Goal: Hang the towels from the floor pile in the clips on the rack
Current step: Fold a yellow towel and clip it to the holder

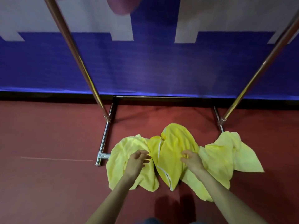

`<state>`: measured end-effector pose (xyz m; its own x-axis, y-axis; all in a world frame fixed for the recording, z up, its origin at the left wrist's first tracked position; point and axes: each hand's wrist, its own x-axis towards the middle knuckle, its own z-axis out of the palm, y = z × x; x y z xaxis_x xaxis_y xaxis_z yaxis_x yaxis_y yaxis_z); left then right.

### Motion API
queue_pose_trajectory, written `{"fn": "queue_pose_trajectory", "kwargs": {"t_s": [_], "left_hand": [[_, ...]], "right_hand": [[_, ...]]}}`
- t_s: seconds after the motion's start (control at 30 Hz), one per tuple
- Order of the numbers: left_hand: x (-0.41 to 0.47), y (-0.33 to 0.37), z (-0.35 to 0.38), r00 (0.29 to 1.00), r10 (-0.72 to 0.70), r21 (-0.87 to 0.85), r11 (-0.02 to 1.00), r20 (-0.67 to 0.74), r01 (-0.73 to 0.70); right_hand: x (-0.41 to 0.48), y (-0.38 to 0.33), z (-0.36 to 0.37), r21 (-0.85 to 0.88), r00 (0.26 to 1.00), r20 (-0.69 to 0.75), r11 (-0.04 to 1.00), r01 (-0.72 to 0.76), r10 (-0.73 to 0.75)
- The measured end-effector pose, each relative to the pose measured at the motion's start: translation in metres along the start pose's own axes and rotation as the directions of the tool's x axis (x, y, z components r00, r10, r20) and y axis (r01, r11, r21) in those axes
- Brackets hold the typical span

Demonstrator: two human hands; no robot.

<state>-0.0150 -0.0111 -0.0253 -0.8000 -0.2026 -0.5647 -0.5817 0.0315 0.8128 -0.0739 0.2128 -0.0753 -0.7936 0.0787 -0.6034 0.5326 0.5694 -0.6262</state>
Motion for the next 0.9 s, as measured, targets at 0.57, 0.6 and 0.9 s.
{"fn": "queue_pose_trajectory", "kwargs": {"t_s": [0.57,0.6,0.9], "left_hand": [[0.007,-0.033,0.018,0.996,-0.083,0.076,0.994,0.022,0.081],[0.007,-0.033,0.019,0.996,-0.088,0.076,0.993,0.022,0.087],[0.017,-0.037,0.016,0.999,-0.048,0.135,0.99,0.025,0.044]], "right_hand": [[0.011,0.013,0.026,-0.074,0.993,-0.048,0.991,-0.115,0.112],[0.012,0.013,0.029,-0.091,0.991,-0.063,0.988,-0.124,0.118],[-0.003,-0.01,0.028,0.243,0.993,-0.109,0.97,-0.026,0.054]]}}
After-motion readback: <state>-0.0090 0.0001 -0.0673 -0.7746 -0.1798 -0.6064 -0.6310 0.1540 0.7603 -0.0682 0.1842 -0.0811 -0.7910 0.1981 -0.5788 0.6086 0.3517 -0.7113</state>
